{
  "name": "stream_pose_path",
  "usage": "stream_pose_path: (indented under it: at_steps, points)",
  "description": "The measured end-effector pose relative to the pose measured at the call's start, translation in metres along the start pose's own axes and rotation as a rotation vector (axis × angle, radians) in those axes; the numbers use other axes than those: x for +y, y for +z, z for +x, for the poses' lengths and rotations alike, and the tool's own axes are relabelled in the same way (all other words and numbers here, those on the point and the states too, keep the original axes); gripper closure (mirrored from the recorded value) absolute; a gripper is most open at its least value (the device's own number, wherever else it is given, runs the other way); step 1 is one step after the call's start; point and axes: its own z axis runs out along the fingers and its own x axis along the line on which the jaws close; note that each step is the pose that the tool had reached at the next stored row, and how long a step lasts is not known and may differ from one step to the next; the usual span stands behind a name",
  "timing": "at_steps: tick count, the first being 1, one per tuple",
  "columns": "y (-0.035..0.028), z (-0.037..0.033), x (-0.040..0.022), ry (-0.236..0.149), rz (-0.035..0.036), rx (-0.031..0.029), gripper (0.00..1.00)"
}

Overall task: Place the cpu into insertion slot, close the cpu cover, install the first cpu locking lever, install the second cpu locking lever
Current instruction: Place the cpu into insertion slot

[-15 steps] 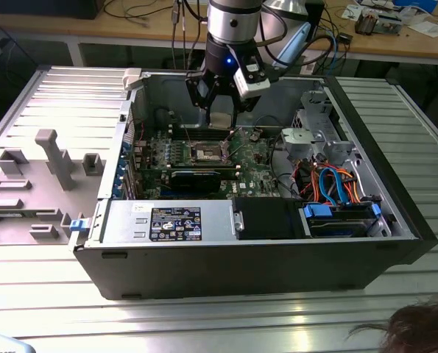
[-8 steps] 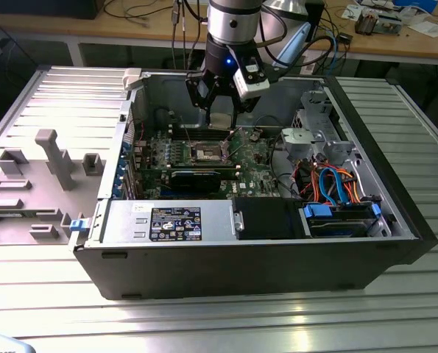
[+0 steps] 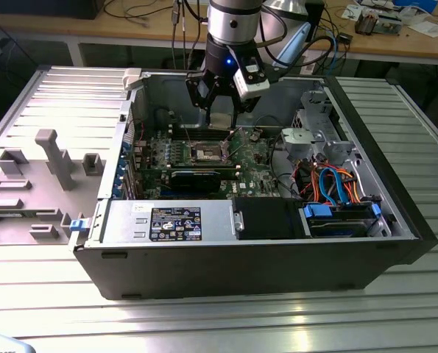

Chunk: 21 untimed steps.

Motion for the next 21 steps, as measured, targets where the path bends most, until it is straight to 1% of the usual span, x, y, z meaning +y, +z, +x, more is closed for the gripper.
stream_pose_path:
  at_steps: [5,21]
  points:
    - [0.0,0.0,0.0,0.011,0.0,-0.0002,0.45]
    - [0.0,0.0,-0.0002,0.018,0.0,-0.0004,0.45]
